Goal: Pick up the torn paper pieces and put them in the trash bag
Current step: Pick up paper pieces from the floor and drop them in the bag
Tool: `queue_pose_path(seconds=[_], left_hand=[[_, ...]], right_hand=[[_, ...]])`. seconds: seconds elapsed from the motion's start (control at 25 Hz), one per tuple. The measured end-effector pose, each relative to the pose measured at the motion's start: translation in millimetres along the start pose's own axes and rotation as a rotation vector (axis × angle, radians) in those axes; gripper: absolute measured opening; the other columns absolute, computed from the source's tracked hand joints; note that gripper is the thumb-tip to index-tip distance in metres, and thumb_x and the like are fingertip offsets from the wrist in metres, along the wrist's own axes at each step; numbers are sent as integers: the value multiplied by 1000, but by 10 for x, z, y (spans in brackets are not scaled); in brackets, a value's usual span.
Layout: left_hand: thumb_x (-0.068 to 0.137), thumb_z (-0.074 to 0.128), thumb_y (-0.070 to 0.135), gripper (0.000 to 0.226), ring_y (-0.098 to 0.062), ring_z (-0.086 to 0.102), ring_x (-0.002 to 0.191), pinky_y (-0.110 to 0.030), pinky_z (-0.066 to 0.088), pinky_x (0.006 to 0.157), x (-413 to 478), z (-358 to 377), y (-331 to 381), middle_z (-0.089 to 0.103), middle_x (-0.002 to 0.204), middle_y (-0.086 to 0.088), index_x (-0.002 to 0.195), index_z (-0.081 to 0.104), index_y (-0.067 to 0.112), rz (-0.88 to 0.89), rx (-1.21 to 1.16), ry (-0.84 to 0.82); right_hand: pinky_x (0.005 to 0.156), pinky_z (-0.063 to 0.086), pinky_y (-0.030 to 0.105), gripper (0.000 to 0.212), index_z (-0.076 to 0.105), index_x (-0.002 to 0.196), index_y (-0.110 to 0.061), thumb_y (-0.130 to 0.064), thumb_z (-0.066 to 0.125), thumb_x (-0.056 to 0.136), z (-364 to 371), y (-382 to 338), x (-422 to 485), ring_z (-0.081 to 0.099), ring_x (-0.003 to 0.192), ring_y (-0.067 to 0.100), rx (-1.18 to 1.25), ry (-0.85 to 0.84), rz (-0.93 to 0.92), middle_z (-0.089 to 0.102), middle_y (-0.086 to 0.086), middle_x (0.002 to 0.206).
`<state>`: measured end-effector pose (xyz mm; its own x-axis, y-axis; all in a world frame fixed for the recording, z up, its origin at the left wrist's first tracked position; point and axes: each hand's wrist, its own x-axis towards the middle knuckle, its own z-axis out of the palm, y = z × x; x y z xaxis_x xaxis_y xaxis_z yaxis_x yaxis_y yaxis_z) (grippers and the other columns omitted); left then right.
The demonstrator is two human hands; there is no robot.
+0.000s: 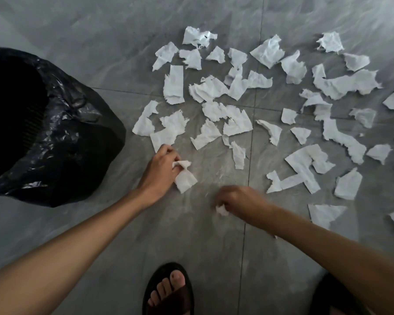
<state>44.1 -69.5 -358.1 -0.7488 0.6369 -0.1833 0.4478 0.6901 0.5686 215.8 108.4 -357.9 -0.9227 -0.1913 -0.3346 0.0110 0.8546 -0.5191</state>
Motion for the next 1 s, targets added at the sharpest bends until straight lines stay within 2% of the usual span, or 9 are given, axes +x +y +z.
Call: queue_pose_path(seconds=[0.08,0.16,0.28,0.4,0.52,0.64,0.76,0.92,1.0], left_hand=[[81,72,15,9,-14,54,79,-25,40,71,-14,-61,69,55,94,2,83,65,10,4,-15,24],[80,73,17,10,-14,54,73,-25,38,65,-22,-157,170,58,84,3,79,64,12,4,-37,38],[80,72,20,10,-10,54,66,-21,35,59,-33,-341,340,63,76,2,77,64,14,-17,-81,25],[78,73,18,8,4,51,60,-7,37,54,-81,-578,530,61,69,10,76,66,16,-62,-121,-28],[79,74,19,15,7,50,55,-5,36,54,-144,-963,757,57,65,14,73,60,22,-23,-110,-29],[80,73,21,11,11,51,55,-6,36,54,-195,-1559,948,57,63,16,78,63,20,122,-95,147],[79,71,23,8,10,53,61,-3,36,59,-245,-2200,955,58,67,17,83,64,21,240,-61,417],[78,69,14,6,-7,53,62,-10,36,57,-287,-2688,479,61,70,5,81,64,16,100,79,577],[78,67,7,5,-17,57,63,-18,36,57,-291,-2757,129,63,70,-1,81,66,11,-31,157,595]], right_hand=[[68,51,35,14,69,90,-15,-8,67,77,-183,207,63,60,88,21,50,317,143,60,4,101],[67,49,33,11,69,85,-15,-11,71,75,-398,415,191,55,96,21,-14,469,301,57,4,108],[72,50,36,12,66,86,-15,-6,65,78,-445,499,352,53,102,24,-86,373,335,57,6,111],[71,50,39,14,64,88,-12,-4,57,80,-408,442,342,59,90,27,-22,321,340,62,9,97],[63,45,30,11,66,83,-12,-5,59,79,-549,318,350,62,75,22,136,396,378,68,7,84],[56,42,16,9,66,78,-22,-13,67,79,-834,11,481,60,63,10,464,476,434,67,-6,71],[59,47,23,7,66,77,-20,-17,73,78,-1224,-411,713,58,56,6,840,449,394,66,-10,63],[69,55,33,13,69,92,-16,-19,72,80,-1784,-1064,1022,61,65,12,1006,424,195,70,3,72],[61,53,24,19,69,98,-14,-19,72,80,-2018,-1386,1178,60,62,8,1009,426,72,69,3,71]])
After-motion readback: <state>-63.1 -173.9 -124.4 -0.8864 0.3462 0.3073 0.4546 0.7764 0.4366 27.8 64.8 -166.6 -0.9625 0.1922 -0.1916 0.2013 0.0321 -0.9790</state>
